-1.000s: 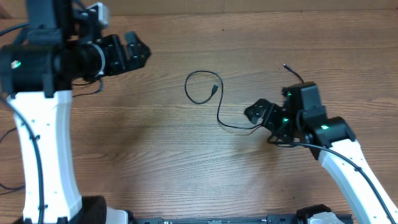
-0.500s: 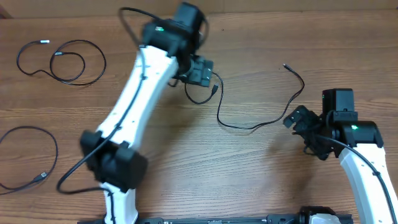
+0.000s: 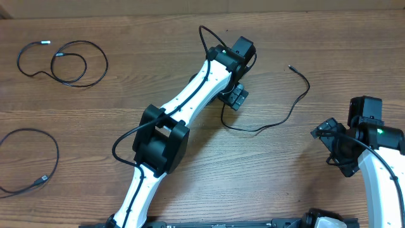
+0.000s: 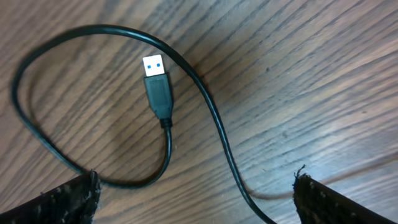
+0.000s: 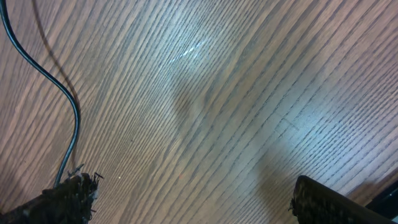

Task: Untangle cables
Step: 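Reach the left gripper to the center and grasp the remaining black cable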

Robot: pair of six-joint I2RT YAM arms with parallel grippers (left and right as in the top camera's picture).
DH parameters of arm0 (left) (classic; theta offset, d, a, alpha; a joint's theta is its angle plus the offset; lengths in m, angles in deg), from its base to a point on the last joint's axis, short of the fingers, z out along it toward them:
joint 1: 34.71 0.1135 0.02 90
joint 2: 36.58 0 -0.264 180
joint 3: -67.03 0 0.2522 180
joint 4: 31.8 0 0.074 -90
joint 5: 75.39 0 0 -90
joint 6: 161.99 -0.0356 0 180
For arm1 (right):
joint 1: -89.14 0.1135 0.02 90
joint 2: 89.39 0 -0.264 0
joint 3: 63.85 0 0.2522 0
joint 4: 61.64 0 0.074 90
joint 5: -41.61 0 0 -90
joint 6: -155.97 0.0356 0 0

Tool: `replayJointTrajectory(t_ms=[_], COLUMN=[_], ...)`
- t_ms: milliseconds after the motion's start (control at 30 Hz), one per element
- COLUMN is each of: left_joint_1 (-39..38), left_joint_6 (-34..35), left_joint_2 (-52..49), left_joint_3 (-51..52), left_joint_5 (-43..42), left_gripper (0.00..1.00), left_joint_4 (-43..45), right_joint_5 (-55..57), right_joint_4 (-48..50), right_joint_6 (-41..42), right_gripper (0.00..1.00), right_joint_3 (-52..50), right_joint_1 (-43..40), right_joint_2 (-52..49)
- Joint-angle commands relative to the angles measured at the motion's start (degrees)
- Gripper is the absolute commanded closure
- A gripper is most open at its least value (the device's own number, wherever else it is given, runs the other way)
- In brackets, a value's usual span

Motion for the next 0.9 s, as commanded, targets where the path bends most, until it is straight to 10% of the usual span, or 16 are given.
replayJointTrajectory(t_ms=[0, 867], left_joint_1=[0.52, 4.46], left_joint_6=[-2.73, -6.80], left_joint_2=[-2.21, -6.38], left_joint_3=[0.33, 3.80], left_joint_5=[-1.84, -4.44], left_gripper=[0.05, 0.57], left_joint_4=[0.07, 3.67], right_joint_5=[0.96, 0.07], right_joint_4=[0.31, 3.54], right_joint_6=[-0.28, -0.26], right_gripper=[0.00, 0.00], right_joint_3=[0.92, 0.92], right_joint_1=[-0.35, -0.35], right_joint_2=[0.98, 0.94])
